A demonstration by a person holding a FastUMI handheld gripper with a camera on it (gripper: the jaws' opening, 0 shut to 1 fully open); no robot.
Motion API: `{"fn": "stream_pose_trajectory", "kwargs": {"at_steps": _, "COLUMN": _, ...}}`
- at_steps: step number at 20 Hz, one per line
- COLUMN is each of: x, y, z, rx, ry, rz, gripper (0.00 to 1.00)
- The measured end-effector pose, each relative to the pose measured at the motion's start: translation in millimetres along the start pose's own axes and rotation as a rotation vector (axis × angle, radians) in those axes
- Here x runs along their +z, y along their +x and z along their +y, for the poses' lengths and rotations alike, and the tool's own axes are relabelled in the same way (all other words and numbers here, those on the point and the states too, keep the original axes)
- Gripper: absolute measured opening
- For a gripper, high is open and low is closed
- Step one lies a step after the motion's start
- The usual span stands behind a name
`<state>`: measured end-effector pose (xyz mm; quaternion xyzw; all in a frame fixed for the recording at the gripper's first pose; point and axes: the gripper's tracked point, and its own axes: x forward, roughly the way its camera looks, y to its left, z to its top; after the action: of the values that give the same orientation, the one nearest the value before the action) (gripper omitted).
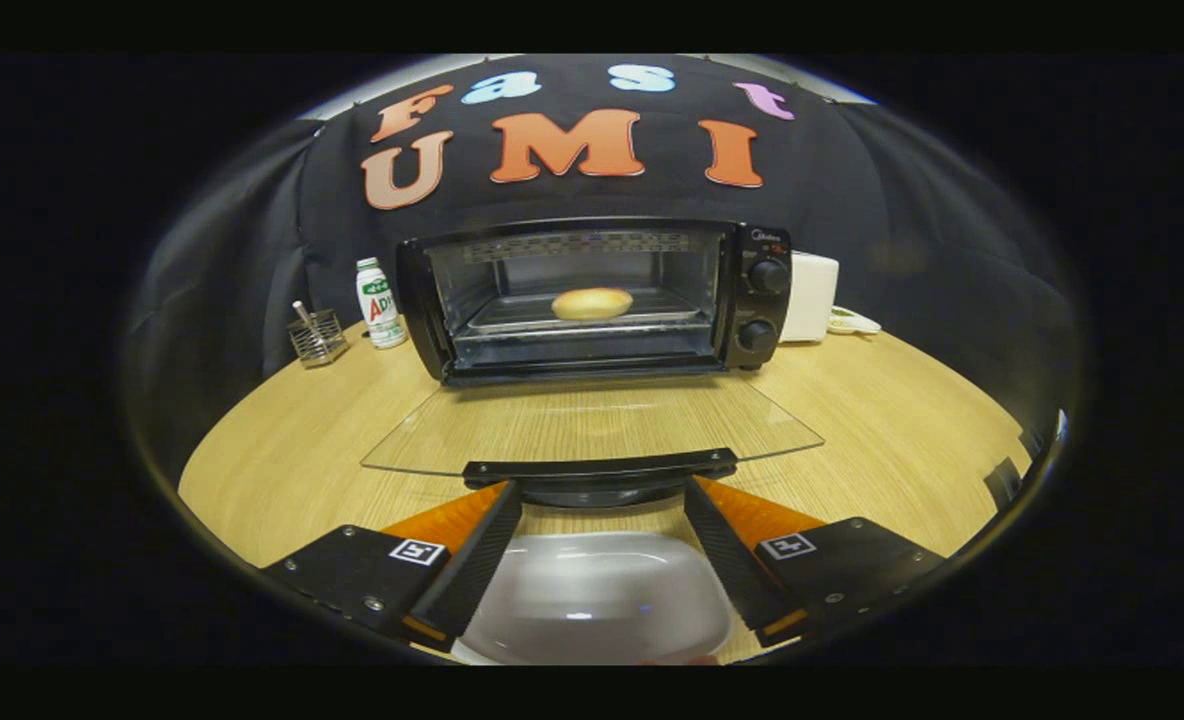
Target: Open the toaster oven, put the food inside, and close the toaster oven door.
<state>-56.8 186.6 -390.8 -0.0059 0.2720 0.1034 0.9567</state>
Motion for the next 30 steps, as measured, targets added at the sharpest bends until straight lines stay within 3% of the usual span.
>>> {"fn": "stream_pose_trajectory", "kwargs": {"at_steps": 13, "x": 86, "y": 1, "z": 7, "rx": -0.006, "ry": -0.004, "rz": -0.150, "gripper": 1.00}}
{"fn": "stream_pose_trajectory", "kwargs": {"at_steps": 18, "x": 105, "y": 21, "z": 18, "rx": 0.015, "ry": 0.045, "rz": -0.153, "gripper": 1.00}}
{"fn": "stream_pose_trajectory", "kwargs": {"at_steps": 30, "x": 146, "y": 29, "z": 15, "rx": -0.020, "ry": 0.028, "rz": -0.221, "gripper": 1.00}}
